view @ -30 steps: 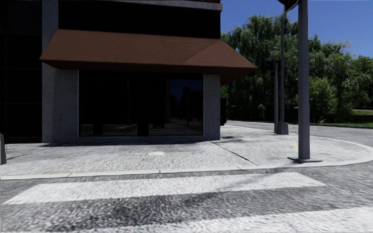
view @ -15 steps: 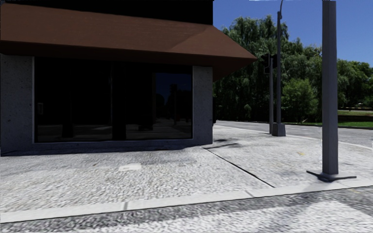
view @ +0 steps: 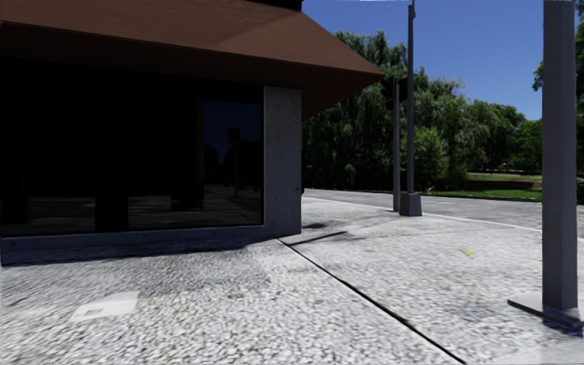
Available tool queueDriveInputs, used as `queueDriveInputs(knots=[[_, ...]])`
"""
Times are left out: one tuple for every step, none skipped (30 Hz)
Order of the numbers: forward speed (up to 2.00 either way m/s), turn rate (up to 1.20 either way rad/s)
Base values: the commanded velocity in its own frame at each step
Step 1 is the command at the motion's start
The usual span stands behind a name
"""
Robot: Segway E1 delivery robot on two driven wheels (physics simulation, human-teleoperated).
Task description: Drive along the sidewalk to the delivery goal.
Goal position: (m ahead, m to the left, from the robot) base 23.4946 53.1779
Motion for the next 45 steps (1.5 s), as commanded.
queueDriveInputs(knots=[[1.77,-0.37],[1.77,-0.37],[1.77,-0.37],[1.77,-0.37],[1.77,-0.37],[1.77,-0.37],[1.77,-0.37],[1.77,-0.37],[1.77,-0.37],[1.77,-0.37],[1.77,-0.37],[1.77,-0.37],[1.77,-0.37],[1.77,-0.37],[1.77,-0.37],[1.77,-0.37],[1.72,-0.37],[1.64,-0.37],[1.58,-0.37],[1.57,-0.37],[1.57,-0.37],[1.54,-0.37],[1.52,-0.37],[1.5,-0.37],[1.5,-0.37],[1.5,-0.37],[1.5,-0.37],[1.5,-0.37],[1.5,-0.37],[1.5,-0.37],[1.5,-0.37],[1.5,-0.37],[1.5,-0.37],[1.5,-0.37],[1.5,-0.37],[1.49,-0.37],[1.49,-0.37],[1.49,-0.37],[1.49,-0.37],[1.49,-0.37],[1.49,-0.37],[1.49,-0.37],[1.49,-0.37],[1.49,-0.37],[1.49,-0.37]])
